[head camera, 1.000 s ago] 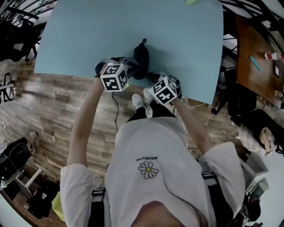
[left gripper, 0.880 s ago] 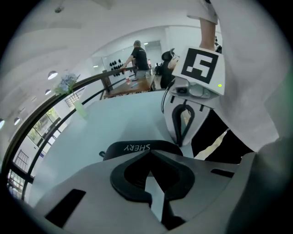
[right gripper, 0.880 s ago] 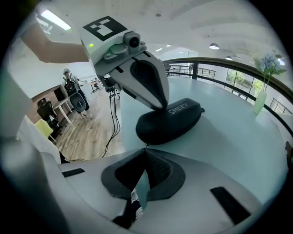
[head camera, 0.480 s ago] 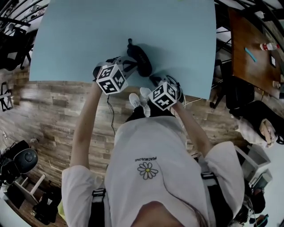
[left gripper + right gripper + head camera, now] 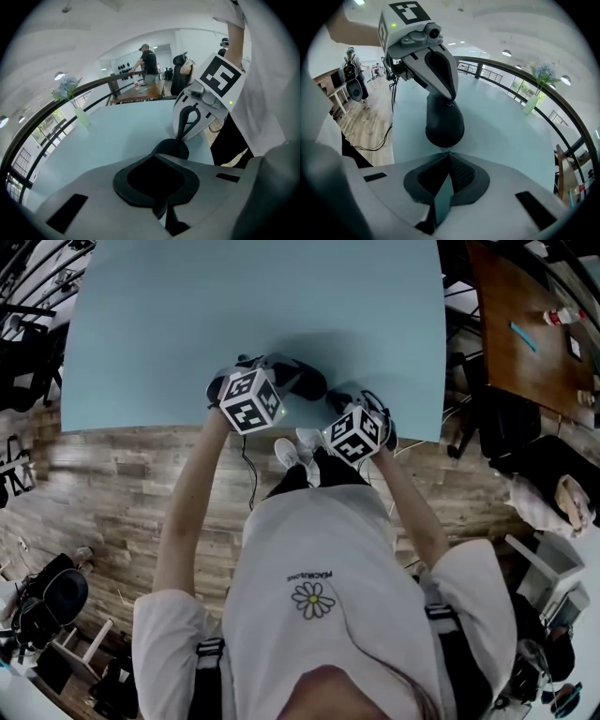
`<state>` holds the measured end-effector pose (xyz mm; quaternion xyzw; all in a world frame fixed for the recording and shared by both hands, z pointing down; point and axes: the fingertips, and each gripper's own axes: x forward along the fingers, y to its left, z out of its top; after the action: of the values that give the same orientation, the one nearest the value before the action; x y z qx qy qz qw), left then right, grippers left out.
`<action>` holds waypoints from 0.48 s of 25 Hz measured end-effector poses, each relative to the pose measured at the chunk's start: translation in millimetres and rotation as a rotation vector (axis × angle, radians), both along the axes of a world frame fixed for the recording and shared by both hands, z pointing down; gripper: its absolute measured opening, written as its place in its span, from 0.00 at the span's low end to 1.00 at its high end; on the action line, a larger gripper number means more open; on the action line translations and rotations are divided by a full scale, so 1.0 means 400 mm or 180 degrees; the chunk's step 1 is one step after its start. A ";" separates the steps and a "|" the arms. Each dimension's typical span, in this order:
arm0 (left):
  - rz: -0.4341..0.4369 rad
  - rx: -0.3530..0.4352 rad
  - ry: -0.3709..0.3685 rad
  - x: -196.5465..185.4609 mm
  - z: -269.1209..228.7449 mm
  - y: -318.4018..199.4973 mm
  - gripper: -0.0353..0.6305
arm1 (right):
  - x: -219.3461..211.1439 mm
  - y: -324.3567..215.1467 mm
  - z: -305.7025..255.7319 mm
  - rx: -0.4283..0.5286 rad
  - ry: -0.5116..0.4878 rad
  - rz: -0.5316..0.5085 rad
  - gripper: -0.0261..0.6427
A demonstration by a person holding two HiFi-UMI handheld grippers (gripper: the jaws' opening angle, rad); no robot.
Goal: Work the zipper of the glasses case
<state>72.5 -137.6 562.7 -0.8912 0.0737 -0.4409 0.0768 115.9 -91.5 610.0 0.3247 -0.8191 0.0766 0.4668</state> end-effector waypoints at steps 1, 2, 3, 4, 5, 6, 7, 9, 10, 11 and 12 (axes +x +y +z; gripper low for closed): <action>-0.0038 -0.0010 0.0034 -0.001 0.000 0.001 0.08 | 0.000 0.002 0.000 -0.0014 -0.0017 -0.0009 0.05; -0.0091 -0.0023 0.0073 -0.001 0.000 0.002 0.08 | 0.000 0.004 0.000 -0.0030 -0.0032 -0.0016 0.05; -0.0145 -0.0031 0.0109 -0.003 0.001 0.002 0.08 | 0.000 0.005 -0.001 -0.0047 -0.0046 -0.0018 0.05; -0.0192 -0.0030 0.0141 -0.004 0.002 0.001 0.08 | -0.001 0.007 -0.001 -0.0067 -0.0061 -0.0014 0.05; -0.0231 -0.0029 0.0166 -0.006 0.003 0.000 0.07 | -0.004 0.010 -0.002 -0.0093 -0.0081 -0.0005 0.05; -0.0265 -0.0034 0.0184 -0.007 0.003 -0.001 0.07 | -0.008 0.014 -0.003 -0.0129 -0.0111 0.0009 0.05; -0.0291 -0.0045 0.0193 -0.009 0.004 -0.003 0.07 | -0.014 0.019 -0.004 -0.0172 -0.0154 0.0022 0.05; -0.0311 -0.0065 0.0191 -0.011 0.004 -0.004 0.07 | -0.036 0.038 -0.008 -0.0260 -0.0265 0.0030 0.05; -0.0312 -0.0069 0.0186 -0.010 0.003 -0.004 0.07 | -0.050 0.048 -0.009 -0.0291 -0.0316 0.0029 0.05; -0.0315 -0.0071 0.0185 -0.010 0.003 -0.003 0.07 | -0.064 0.056 -0.010 -0.0310 -0.0355 0.0033 0.05; -0.0323 -0.0071 0.0188 -0.008 0.003 -0.002 0.07 | -0.077 0.060 -0.011 -0.0326 -0.0390 0.0047 0.05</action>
<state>69.2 -138.5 563.8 -0.8997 0.1161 -0.4186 0.0422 85.1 -67.7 605.7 0.3011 -0.8387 0.1415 0.4312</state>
